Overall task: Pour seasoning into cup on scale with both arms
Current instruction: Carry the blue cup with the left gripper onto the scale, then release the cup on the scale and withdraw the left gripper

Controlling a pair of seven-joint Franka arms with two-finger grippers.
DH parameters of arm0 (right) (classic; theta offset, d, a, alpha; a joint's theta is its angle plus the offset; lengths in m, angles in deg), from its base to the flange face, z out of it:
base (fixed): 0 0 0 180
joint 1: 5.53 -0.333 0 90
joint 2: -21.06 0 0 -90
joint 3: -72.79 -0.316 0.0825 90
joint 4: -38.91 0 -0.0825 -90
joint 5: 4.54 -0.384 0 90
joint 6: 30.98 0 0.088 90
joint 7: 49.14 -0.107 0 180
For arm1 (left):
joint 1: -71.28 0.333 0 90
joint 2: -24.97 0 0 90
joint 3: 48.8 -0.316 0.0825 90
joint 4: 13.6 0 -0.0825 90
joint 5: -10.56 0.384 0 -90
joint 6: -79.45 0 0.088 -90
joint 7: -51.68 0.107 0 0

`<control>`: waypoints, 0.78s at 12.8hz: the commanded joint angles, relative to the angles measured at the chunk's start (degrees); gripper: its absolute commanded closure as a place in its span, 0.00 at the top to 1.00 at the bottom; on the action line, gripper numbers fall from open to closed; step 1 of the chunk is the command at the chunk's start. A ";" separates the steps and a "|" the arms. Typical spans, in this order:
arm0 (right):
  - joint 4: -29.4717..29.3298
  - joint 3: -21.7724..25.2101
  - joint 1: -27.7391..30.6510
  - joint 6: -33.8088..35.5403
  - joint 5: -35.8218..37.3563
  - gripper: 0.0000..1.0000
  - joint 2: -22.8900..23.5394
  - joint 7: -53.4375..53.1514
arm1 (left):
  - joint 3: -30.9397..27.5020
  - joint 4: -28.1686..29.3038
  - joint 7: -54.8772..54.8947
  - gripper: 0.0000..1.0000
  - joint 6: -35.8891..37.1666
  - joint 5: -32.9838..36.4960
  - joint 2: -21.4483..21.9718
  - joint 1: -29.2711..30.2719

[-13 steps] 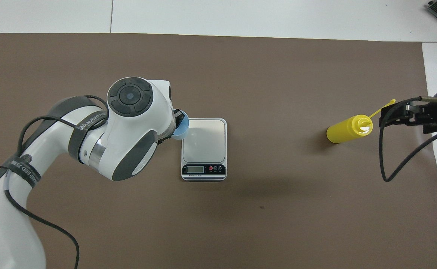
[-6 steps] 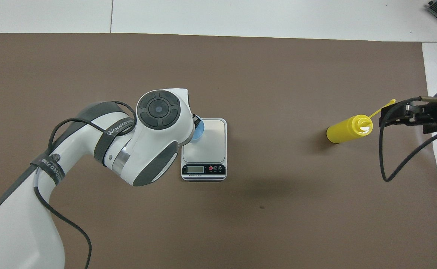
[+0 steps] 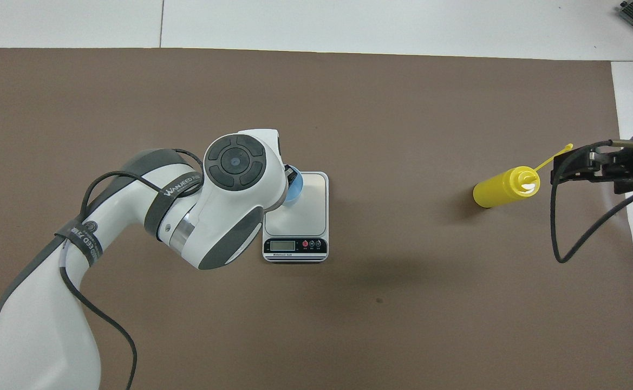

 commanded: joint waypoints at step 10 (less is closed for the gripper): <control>4.57 -0.18 0.51 -2.49 -2.19 1.00 -2.26 4.01 | 0.42 -4.30 -1.03 0.45 4.31 3.05 -1.95 -0.36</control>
